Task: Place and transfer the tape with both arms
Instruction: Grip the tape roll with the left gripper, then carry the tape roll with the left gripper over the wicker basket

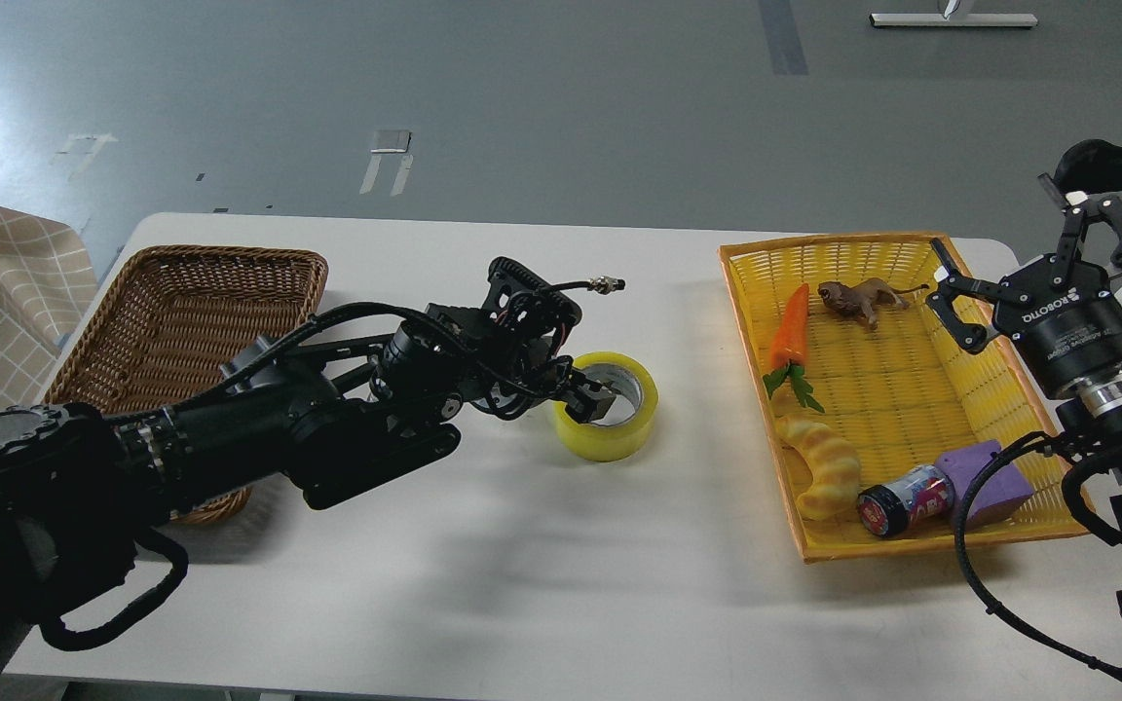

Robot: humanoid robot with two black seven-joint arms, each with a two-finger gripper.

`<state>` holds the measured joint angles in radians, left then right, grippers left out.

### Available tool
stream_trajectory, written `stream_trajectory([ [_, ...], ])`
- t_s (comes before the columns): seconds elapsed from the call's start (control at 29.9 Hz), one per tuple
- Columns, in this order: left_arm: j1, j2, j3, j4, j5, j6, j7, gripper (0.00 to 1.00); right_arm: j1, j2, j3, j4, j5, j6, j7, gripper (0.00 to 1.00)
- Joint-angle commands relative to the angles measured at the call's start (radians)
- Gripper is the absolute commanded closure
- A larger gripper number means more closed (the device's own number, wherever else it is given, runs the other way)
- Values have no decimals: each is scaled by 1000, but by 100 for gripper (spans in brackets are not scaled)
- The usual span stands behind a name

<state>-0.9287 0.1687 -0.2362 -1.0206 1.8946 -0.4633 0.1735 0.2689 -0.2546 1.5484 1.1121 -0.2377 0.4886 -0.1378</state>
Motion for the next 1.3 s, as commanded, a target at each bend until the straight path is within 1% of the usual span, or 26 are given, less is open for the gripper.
stream_trajectory([
  [0.0, 7, 0, 0, 5, -2, 0, 0, 25, 0, 0, 1, 0, 0, 0, 1, 2],
  [0.1, 14, 0, 0, 5, -2, 2, 0, 29, 0, 0, -1, 0, 0, 0, 0, 2],
  [0.17, 14, 0, 0, 5, -2, 0, 0, 29, 0, 0, -1, 0, 0, 0, 0, 2],
  [0.27, 14, 0, 0, 5, 0, 0, 0, 39, -3, 0, -1, 0, 0, 0, 1, 2],
  [0.3, 14, 0, 0, 5, 0, -1, 0, 45, -4, 0, -1, 0, 0, 0, 0, 2],
  [0.37, 13, 0, 0, 5, 0, -1, 0, 49, -4, 0, -1, 0, 0, 0, 0, 2],
  [0.4, 13, 0, 0, 5, -2, -5, 0, 56, -4, 0, -1, -1, 0, 0, 1, 2],
  [0.43, 13, 0, -2, 5, -3, -11, 0, 61, -4, 0, -1, -6, 0, 0, 0, 2],
  [0.47, 13, 0, -2, 5, -3, -23, 0, 72, -5, 1, 1, -11, 0, 0, 0, 2],
  [0.54, 11, 0, -2, 5, -21, -25, -2, 100, -5, 1, -1, -14, 0, 0, 1, 2],
  [0.87, -5, 5, -5, -12, -52, -25, -2, 100, -5, 5, 1, -14, 0, 0, 1, 2],
  [1.04, -99, 26, -3, -39, -144, -25, 0, 100, 1, 5, 1, -11, 2, 0, 1, 2],
  [1.1, -142, 58, -3, -61, -179, -25, -2, 100, 3, 5, 2, -11, 2, 0, 1, 2],
  [1.27, -197, 116, -8, -76, -183, -25, -18, 100, 4, 6, 2, -11, 3, 0, 3, 2],
])
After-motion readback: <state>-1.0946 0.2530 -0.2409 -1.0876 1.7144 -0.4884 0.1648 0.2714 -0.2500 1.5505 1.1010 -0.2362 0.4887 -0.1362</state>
